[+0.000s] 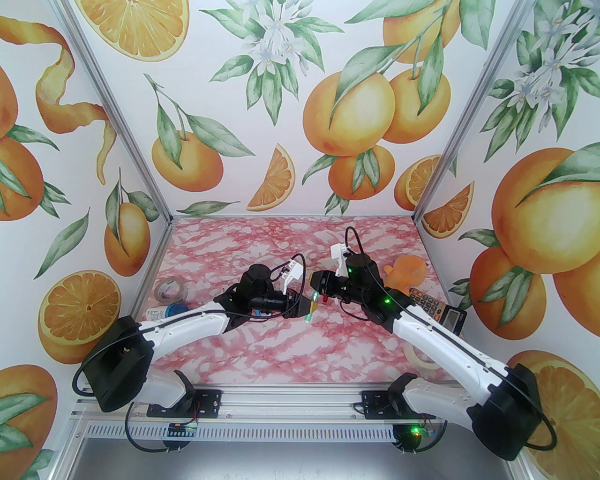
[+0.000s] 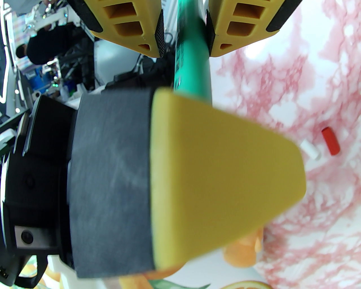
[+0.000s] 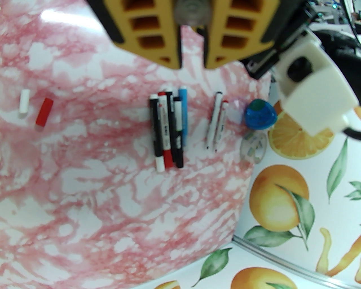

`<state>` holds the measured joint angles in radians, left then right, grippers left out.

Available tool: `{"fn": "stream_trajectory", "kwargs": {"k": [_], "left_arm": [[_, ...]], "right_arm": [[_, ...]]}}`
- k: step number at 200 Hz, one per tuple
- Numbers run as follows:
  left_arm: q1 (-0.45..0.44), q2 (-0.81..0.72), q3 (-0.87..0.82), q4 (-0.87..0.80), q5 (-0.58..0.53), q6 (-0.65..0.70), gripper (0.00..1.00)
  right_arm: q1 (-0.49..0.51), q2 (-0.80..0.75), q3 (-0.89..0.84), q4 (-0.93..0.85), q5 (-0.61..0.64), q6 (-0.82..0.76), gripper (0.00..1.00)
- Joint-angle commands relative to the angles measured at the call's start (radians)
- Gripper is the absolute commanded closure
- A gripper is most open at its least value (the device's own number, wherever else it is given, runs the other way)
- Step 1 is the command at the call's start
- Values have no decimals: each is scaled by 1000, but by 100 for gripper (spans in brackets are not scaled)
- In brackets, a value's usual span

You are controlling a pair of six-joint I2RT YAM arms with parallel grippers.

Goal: Open the pen caps

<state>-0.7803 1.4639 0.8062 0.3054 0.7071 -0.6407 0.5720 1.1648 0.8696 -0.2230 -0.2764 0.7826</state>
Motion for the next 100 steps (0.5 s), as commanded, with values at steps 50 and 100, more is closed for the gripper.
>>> {"fn": "stream_trajectory", "kwargs": {"k": [50, 100], "left_arm": [[-28, 32, 1, 61, -17, -7, 78], [-54, -18, 41, -147, -171, 121, 94]], "right_arm": [[7, -33, -23, 81, -1, 53, 84], [6, -54, -36, 21, 129, 82, 87]]}}
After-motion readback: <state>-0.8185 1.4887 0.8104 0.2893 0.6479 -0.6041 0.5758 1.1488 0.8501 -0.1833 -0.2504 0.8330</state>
